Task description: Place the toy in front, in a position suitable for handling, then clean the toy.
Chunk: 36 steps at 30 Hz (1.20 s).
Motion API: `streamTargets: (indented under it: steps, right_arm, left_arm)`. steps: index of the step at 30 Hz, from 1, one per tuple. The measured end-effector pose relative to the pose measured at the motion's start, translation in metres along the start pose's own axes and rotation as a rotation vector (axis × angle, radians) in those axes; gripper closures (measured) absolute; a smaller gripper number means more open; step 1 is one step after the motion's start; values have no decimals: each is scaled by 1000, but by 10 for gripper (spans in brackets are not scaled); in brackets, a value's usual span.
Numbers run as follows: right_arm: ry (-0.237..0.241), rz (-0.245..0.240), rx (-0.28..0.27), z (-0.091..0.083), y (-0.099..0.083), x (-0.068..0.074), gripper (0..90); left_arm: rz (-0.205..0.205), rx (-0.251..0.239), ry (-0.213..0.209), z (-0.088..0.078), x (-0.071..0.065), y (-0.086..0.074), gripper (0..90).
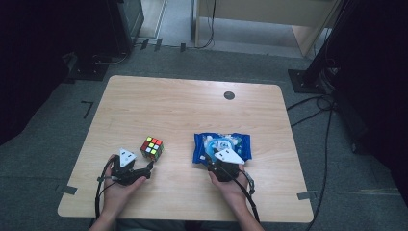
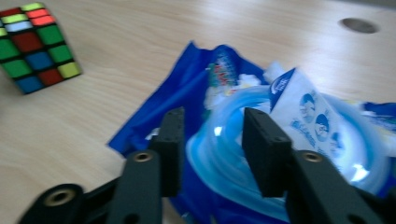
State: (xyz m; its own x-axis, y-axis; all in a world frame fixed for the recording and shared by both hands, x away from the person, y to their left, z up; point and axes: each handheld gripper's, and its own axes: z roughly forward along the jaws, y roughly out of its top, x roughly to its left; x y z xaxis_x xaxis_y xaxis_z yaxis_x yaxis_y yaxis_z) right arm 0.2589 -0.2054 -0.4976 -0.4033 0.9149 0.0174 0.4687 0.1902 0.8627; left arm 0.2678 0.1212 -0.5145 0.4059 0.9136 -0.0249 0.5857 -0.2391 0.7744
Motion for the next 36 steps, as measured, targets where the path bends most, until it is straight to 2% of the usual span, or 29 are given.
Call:
streamTargets:
  steps: [6, 7, 8, 9, 10, 13, 17, 19, 23, 25, 27, 30, 32, 34, 35, 36]
  right_arm:
    - [-87, 2, -74, -10, 2, -7, 514]
    - [-102, 8, -81, -11, 2, -8, 494]
    - [-129, 18, -81, -12, 4, -11, 418]
    - [-129, 18, -81, -12, 4, -11, 418]
    - [-174, 36, -73, -10, 4, -15, 391]
    - [-177, 51, -66, -7, 4, -18, 390]
    - [-176, 47, -37, 1, 2, -21, 394]
    - [-178, 39, -12, 7, -1, -22, 421]
    - [-178, 29, -8, 11, -3, -22, 464]
    - [-174, 12, -52, 7, -2, -19, 452]
    - [-169, -27, -92, 4, 1, -14, 430]
    - [-135, -35, -129, -2, 4, -10, 440]
    - [-121, -46, -109, 0, 4, -9, 443]
    - [-128, -27, -80, 3, 1, -12, 447]
    - [-143, 0, -59, 5, -2, -17, 457]
    - [-143, 0, -59, 5, -2, -17, 457]
  left_arm:
    - [6, 3, 2, 1, -1, 0, 146]
    - [6, 3, 2, 1, -1, 0, 146]
    - [6, 3, 1, 1, -1, 0, 146]
    - [6, 3, 1, 1, -1, 0, 146]
    - [3, 2, 1, 1, -1, 0, 146]
    - [-3, 1, -2, 1, 0, 0, 146]
    - [-3, 4, -4, 1, 0, 0, 146]
    - [-1, 6, -4, 1, -1, 0, 146]
    - [2, 5, -5, 1, -1, 0, 146]
    - [3, 4, -5, 0, -1, 0, 146]
    - [1, 4, -6, 0, -1, -1, 146]
    - [1, 5, -6, 0, -1, -1, 146]
    - [6, 6, -4, 1, -1, -1, 146]
    - [8, 6, -3, 1, -2, -1, 146]
    - [8, 6, -3, 1, -2, -1, 146]
    - [7, 6, -4, 1, -2, -1, 146]
